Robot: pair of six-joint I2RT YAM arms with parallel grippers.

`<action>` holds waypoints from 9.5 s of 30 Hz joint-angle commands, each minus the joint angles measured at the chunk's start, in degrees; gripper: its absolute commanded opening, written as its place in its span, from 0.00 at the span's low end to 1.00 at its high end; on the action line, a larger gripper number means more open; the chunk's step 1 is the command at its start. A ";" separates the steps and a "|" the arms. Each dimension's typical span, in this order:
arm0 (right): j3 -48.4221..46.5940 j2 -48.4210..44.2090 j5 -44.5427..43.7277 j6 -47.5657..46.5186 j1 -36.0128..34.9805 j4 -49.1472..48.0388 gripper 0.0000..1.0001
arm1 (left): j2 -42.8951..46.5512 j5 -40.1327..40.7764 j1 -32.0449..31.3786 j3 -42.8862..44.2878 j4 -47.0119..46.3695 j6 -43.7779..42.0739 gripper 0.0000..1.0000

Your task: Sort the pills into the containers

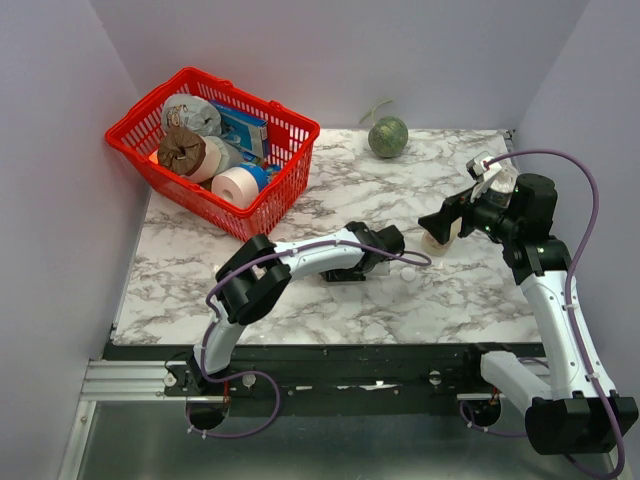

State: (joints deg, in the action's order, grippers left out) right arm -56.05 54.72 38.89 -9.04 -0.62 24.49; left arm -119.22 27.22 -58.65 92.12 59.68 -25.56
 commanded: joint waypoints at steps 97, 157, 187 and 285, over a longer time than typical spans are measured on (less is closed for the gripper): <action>2.26 2.15 13.40 -6.96 8.36 2.14 1.00 | 35.64 -48.59 21.22 -44.05 -44.66 4.91 0.00; 1.65 1.71 15.25 -6.61 8.36 3.02 1.00 | 6.11 -4.46 3.02 -6.25 -6.42 2.45 0.00; 1.56 1.88 15.07 -6.78 8.44 3.19 1.00 | 4.96 -0.33 0.82 -6.25 -6.95 0.42 0.00; -7.89 25.63 3.76 -63.12 -23.02 35.60 0.20 | 83.81 -44.97 -0.15 -81.05 -90.79 30.48 0.00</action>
State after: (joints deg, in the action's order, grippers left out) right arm -55.27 88.84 26.15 -71.61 -22.94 46.94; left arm -30.17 -12.71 -57.98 8.14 -30.24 5.43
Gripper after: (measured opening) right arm 0.400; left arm 0.592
